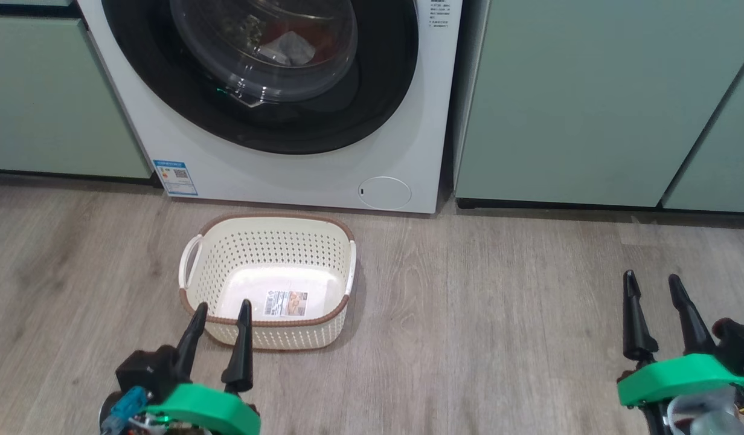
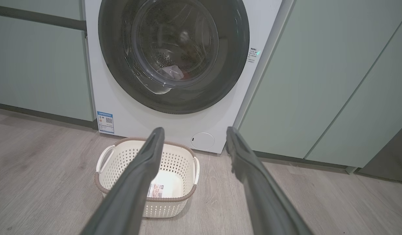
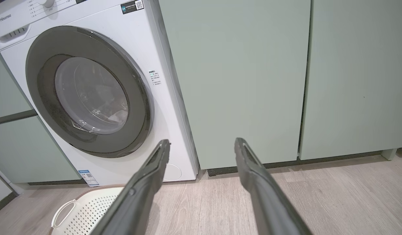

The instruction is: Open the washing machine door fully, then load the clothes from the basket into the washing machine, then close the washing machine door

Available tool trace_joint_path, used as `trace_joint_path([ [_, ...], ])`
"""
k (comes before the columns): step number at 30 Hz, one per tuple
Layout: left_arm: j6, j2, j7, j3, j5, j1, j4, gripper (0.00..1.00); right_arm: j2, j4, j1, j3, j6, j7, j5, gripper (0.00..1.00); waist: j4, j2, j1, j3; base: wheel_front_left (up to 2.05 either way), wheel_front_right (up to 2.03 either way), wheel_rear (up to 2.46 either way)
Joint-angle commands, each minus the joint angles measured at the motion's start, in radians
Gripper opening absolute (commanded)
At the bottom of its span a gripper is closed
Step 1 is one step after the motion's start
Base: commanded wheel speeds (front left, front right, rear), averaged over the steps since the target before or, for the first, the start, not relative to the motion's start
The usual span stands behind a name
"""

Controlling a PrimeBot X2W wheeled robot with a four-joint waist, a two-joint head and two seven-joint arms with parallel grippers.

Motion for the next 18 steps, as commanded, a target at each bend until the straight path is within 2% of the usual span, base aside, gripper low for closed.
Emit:
trace_joint_path([
  [1,-0.001,0.009,-0.010,0.036,0.008,-0.037,-0.039,1.00,-0.008,-0.036,-0.015,0.025,0.000,-0.006,-0.002,1.00,0.001,-0.0001,0.0001,0.000,0.00,0.00,0.00],
  [6,0.003,0.009,-0.010,0.040,0.006,-0.037,-0.036,1.00,-0.008,-0.035,-0.017,0.025,0.000,-0.006,-0.003,1.00,0.002,-0.0001,0.0001,-0.002,0.00,0.00,0.00],
  [18,-0.026,0.009,-0.010,0.049,-0.020,-0.038,-0.028,1.00,-0.008,-0.032,-0.018,0.027,0.000,-0.006,0.006,1.00,0.005,-0.0001,0.0001,-0.005,0.00,0.00,0.00],
])
